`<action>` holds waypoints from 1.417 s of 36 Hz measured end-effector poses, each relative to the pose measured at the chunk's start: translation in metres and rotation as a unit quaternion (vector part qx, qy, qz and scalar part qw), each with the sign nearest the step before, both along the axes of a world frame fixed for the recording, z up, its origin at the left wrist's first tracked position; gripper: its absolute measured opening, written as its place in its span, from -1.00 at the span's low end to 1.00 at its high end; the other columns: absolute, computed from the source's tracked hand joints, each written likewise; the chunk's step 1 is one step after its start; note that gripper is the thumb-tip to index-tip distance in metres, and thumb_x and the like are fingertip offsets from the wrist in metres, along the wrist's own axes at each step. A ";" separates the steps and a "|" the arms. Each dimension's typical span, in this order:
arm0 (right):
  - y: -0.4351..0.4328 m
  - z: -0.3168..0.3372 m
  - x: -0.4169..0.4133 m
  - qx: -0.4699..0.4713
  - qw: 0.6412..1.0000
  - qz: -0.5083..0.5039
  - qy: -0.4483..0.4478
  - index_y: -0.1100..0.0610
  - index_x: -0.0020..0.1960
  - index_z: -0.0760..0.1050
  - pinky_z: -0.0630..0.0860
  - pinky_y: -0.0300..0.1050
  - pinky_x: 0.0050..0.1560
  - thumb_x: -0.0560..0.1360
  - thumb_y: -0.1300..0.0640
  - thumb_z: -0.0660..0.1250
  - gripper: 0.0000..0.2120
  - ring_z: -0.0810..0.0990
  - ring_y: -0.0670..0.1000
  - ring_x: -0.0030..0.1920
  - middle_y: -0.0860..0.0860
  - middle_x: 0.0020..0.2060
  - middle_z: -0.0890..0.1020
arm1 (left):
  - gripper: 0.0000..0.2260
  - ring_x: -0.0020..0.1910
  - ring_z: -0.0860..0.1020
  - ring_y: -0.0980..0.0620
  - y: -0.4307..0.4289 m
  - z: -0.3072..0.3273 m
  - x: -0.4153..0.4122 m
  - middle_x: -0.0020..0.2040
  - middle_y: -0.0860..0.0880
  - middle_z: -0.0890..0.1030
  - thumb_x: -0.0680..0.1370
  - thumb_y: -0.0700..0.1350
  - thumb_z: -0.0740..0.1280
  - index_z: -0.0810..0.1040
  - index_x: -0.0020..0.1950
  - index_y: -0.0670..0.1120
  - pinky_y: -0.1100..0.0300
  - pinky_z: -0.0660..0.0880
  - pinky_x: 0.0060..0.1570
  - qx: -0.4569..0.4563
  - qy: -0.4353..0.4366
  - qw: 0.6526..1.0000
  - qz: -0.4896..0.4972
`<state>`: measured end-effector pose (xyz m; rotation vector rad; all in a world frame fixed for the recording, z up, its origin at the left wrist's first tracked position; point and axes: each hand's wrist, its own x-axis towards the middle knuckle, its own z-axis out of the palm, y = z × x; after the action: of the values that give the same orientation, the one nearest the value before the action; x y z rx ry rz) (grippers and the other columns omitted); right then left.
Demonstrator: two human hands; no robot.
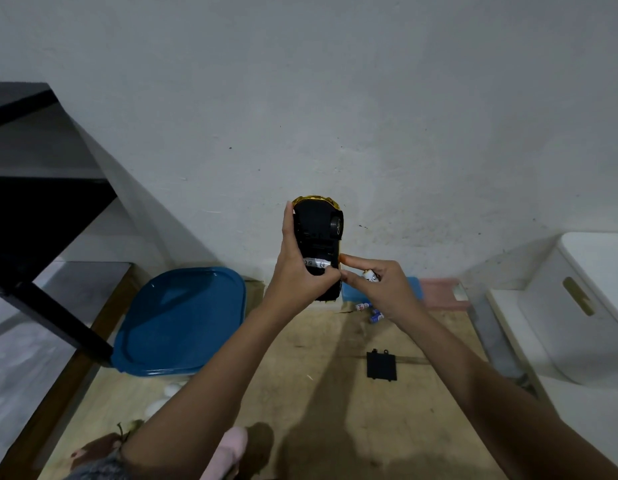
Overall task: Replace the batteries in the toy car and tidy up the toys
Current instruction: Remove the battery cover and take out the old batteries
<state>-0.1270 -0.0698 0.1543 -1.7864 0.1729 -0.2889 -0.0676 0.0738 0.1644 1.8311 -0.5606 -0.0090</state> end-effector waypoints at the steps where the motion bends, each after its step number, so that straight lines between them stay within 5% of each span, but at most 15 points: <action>1: 0.000 0.000 -0.001 -0.001 1.000 0.000 -0.002 0.18 0.19 0.54 0.44 -0.54 -0.06 0.41 0.22 0.41 -0.65 0.54 -0.22 0.04 -0.11 0.01 0.58 | 0.03 0.26 0.46 -0.05 0.000 0.001 -0.001 0.43 -0.05 0.30 0.27 -0.01 0.43 -0.27 0.42 0.38 0.08 0.54 0.13 0.005 -0.005 1.000 0.001; 4: 0.001 -0.002 -0.001 -0.008 1.000 -0.002 -0.005 0.21 0.21 0.52 0.43 -0.56 -0.07 0.42 0.23 0.40 -0.64 0.52 -0.19 0.07 -0.10 0.03 0.56 | 0.03 0.27 0.45 -0.10 -0.001 0.002 -0.003 0.43 -0.05 0.27 0.24 0.03 0.41 -0.28 0.43 0.36 -0.09 0.53 0.15 0.021 -0.016 1.000 0.003; 10: 0.001 -0.003 -0.002 -0.011 1.000 -0.002 -0.012 0.22 0.22 0.50 0.45 -0.55 -0.05 0.42 0.24 0.39 -0.63 0.52 -0.16 0.09 -0.09 0.03 0.55 | 0.05 0.29 0.43 -0.10 -0.004 0.001 -0.004 0.44 -0.05 0.27 0.30 -0.07 0.45 -0.29 0.45 0.30 -0.10 0.51 0.17 0.048 -0.045 0.998 0.012; 16: -0.003 -0.003 0.000 0.006 1.000 -0.003 -0.013 0.19 0.20 0.54 0.48 -0.45 0.05 0.43 0.20 0.41 -0.66 0.57 -0.19 0.08 -0.04 0.08 0.60 | -0.15 -0.19 0.56 0.22 0.003 -0.004 0.002 0.07 -0.06 0.54 0.42 -0.31 0.31 -0.15 0.54 0.01 0.47 0.44 -0.27 0.024 -0.065 0.997 0.020; 21: -0.006 -0.003 0.002 0.004 1.000 0.006 -0.012 0.19 0.19 0.54 0.47 -0.50 -0.04 0.42 0.22 0.42 -0.66 0.55 -0.31 -0.03 -0.08 0.02 0.60 | -0.15 -0.05 0.56 0.28 0.008 -0.007 0.002 0.08 0.21 0.49 0.48 -0.25 0.33 -0.19 0.53 0.07 0.48 0.47 -0.13 0.013 -0.047 0.999 -0.006; 29: -0.006 0.002 0.003 0.013 1.000 -0.003 -0.002 0.09 0.19 0.54 0.42 -0.54 -0.30 0.48 0.16 0.35 -0.72 0.53 -0.40 -0.30 0.00 0.05 0.63 | -0.15 0.14 0.50 0.33 0.010 -0.008 -0.001 0.31 0.18 0.38 0.54 -0.27 0.31 -0.24 0.51 0.18 0.31 0.49 0.11 -0.050 0.020 0.998 -0.023; 32: -0.004 0.012 0.002 0.014 1.000 0.006 0.012 0.11 0.22 0.52 0.34 -0.50 -0.50 0.54 0.16 0.28 -0.74 0.47 -0.32 -0.52 -0.07 -0.14 0.63 | -0.14 0.10 0.51 0.37 0.007 -0.012 -0.005 0.39 0.05 0.32 0.52 -0.23 0.35 -0.21 0.50 0.22 0.39 0.51 0.00 -0.084 0.047 0.995 0.007; 35: -0.006 0.018 0.002 0.016 0.999 0.022 0.041 0.07 0.25 0.47 0.27 -0.41 -0.61 0.57 0.13 0.21 -0.74 0.30 -0.17 -0.67 -0.25 -0.54 0.54 | -0.13 0.11 0.51 0.30 0.004 -0.016 -0.009 0.37 0.04 0.34 0.52 -0.22 0.37 -0.22 0.50 0.20 0.47 0.49 -0.07 -0.091 0.067 0.993 0.025; 38: -0.006 0.022 0.000 0.015 0.997 0.034 0.062 0.08 0.29 0.43 0.28 -0.41 -0.61 0.58 0.14 0.19 -0.72 0.34 -0.19 -0.67 -0.25 -0.61 0.51 | -0.14 0.10 0.47 0.29 0.001 -0.017 -0.015 0.32 0.14 0.32 0.52 -0.22 0.36 -0.23 0.51 0.14 0.52 0.47 -0.08 -0.084 0.082 0.993 0.023; 42: -0.008 0.030 -0.004 0.025 0.997 0.049 0.063 0.15 0.34 0.39 0.32 -0.51 -0.55 0.58 0.21 0.18 -0.67 0.43 -0.36 -0.58 -0.31 -0.54 0.53 | -0.24 0.10 0.46 0.39 -0.003 -0.017 -0.020 0.34 0.16 0.33 0.53 -0.20 0.34 -0.10 0.54 0.07 0.46 0.48 0.02 -0.078 0.080 0.994 0.019; 48: -0.013 0.027 -0.001 -0.019 0.997 0.061 0.051 0.16 0.30 0.47 0.36 -0.54 -0.43 0.55 0.16 0.25 -0.68 0.43 -0.41 -0.52 -0.05 -0.01 0.60 | -0.33 0.07 0.51 0.24 -0.010 -0.013 -0.017 0.06 0.20 0.48 0.55 -0.19 0.31 -0.06 0.49 -0.02 0.22 0.50 0.10 -0.079 0.107 0.991 0.022; 51: -0.016 0.020 0.002 -0.025 0.996 0.069 0.046 0.06 0.25 0.51 0.46 -0.53 -0.05 0.53 0.11 0.28 -0.71 0.51 -0.48 -0.20 -0.09 0.13 0.59 | -0.31 0.06 0.53 0.19 -0.009 -0.013 -0.015 0.05 0.19 0.49 0.54 -0.17 0.33 -0.07 0.49 0.00 0.11 0.52 0.10 -0.072 0.114 0.991 0.013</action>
<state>-0.1245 -0.0858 0.1747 -1.8524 0.1076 -0.1116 -0.0830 0.0649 0.1512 1.6706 -0.3663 -0.1539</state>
